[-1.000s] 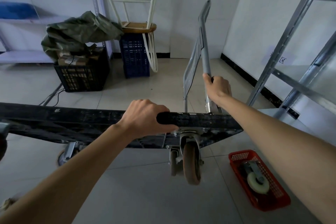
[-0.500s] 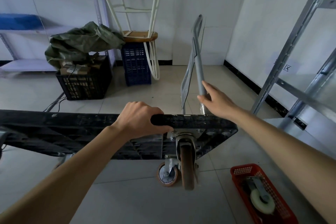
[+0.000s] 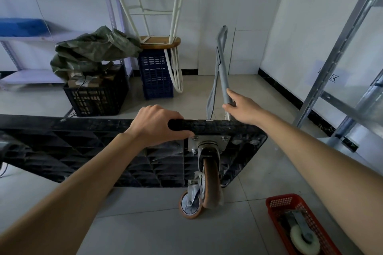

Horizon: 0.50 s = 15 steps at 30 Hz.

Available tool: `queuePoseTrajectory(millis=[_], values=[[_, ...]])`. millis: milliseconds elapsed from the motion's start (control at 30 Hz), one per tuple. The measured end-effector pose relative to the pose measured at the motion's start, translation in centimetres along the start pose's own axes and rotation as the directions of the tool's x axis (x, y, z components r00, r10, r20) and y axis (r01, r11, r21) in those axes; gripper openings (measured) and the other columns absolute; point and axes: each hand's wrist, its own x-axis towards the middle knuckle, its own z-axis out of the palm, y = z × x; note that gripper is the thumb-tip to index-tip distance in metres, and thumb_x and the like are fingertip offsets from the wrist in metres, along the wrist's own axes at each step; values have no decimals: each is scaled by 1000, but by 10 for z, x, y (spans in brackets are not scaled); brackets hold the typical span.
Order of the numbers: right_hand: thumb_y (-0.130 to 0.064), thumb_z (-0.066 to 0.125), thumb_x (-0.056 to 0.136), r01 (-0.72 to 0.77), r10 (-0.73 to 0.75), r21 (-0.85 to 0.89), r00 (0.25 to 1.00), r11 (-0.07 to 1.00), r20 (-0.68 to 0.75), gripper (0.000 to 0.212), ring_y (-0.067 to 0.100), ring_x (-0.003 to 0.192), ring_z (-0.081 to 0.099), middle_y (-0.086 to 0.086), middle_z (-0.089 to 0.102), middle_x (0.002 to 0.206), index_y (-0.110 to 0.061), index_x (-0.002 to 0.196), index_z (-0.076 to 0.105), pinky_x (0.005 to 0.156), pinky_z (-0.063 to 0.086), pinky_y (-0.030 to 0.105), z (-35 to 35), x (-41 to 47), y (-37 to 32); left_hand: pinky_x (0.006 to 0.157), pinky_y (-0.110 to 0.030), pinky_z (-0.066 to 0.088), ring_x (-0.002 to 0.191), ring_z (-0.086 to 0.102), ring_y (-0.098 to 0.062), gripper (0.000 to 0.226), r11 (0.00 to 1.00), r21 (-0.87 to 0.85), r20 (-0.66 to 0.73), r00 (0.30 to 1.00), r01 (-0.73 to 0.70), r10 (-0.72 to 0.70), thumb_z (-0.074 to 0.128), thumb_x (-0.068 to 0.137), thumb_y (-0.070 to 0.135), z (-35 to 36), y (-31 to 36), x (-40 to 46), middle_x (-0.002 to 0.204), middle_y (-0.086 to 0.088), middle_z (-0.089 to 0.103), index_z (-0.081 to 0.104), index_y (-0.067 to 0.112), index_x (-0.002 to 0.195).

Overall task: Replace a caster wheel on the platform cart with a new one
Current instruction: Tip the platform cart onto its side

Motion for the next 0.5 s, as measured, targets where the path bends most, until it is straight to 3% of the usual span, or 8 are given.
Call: queuePoseTrajectory(millis=[200, 300, 367, 500], values=[[-44, 46, 103, -11, 12, -16, 1000, 1000, 20, 69, 24, 121, 54, 5, 41, 157, -27, 161, 12, 101, 43, 39, -6, 27, 4, 77, -34, 55, 85, 65, -11, 76, 998, -30, -3, 999, 54, -54, 36, 68, 93, 3, -5, 19, 93, 16, 73, 63, 50, 125], [-42, 46, 104, -16, 16, -17, 1000, 1000, 27, 67, 20, 93, 61, 5, 52, 144, -26, 161, 15, 80, 49, 37, -10, 41, 5, 79, -34, 54, 88, 66, -12, 66, 995, -55, -10, 996, 83, -83, 44, 74, 90, 4, -7, 30, 95, 17, 73, 64, 50, 122], [-40, 46, 104, -10, 11, -26, 999, 1000, 34, 65, 15, 81, 60, 6, 57, 139, -25, 161, 18, 66, 44, 33, -12, 52, 5, 80, -34, 52, 88, 65, -11, 58, 992, -68, 3, 994, 105, -105, 49, 76, 85, 3, -8, 39, 96, 17, 73, 66, 50, 119], [-38, 48, 103, -18, 19, -20, 999, 1000, 48, 63, 15, 81, 57, 9, 58, 137, -22, 159, 23, 66, 41, 31, -14, 75, 6, 79, -33, 52, 86, 64, -10, 56, 986, -78, 23, 989, 145, -144, 50, 77, 83, 4, -15, 58, 93, 18, 72, 68, 48, 117]])
